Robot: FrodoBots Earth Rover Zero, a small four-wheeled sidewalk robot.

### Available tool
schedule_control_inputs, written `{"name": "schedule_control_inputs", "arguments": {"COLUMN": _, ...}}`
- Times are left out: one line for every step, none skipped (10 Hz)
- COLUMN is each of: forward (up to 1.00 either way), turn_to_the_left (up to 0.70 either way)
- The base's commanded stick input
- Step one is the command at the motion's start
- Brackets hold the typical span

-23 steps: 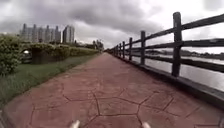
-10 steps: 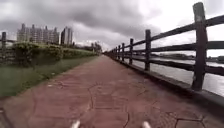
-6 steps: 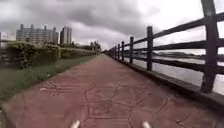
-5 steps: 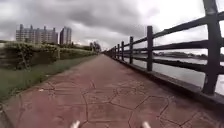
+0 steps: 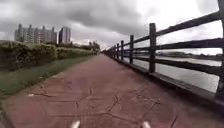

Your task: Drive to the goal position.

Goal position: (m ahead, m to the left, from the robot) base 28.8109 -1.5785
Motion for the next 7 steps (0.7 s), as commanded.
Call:
{"name": "schedule_control_inputs", "arguments": {"forward": 0.50, "turn_to_the_left": 0.00}}
{"name": "schedule_control_inputs", "arguments": {"forward": 0.50, "turn_to_the_left": 0.00}}
{"name": "schedule_control_inputs", "arguments": {"forward": 0.50, "turn_to_the_left": 0.00}}
{"name": "schedule_control_inputs", "arguments": {"forward": 0.50, "turn_to_the_left": 0.00}}
{"name": "schedule_control_inputs", "arguments": {"forward": 0.50, "turn_to_the_left": 0.00}}
{"name": "schedule_control_inputs", "arguments": {"forward": 0.50, "turn_to_the_left": 0.00}}
{"name": "schedule_control_inputs", "arguments": {"forward": 0.50, "turn_to_the_left": 0.00}}
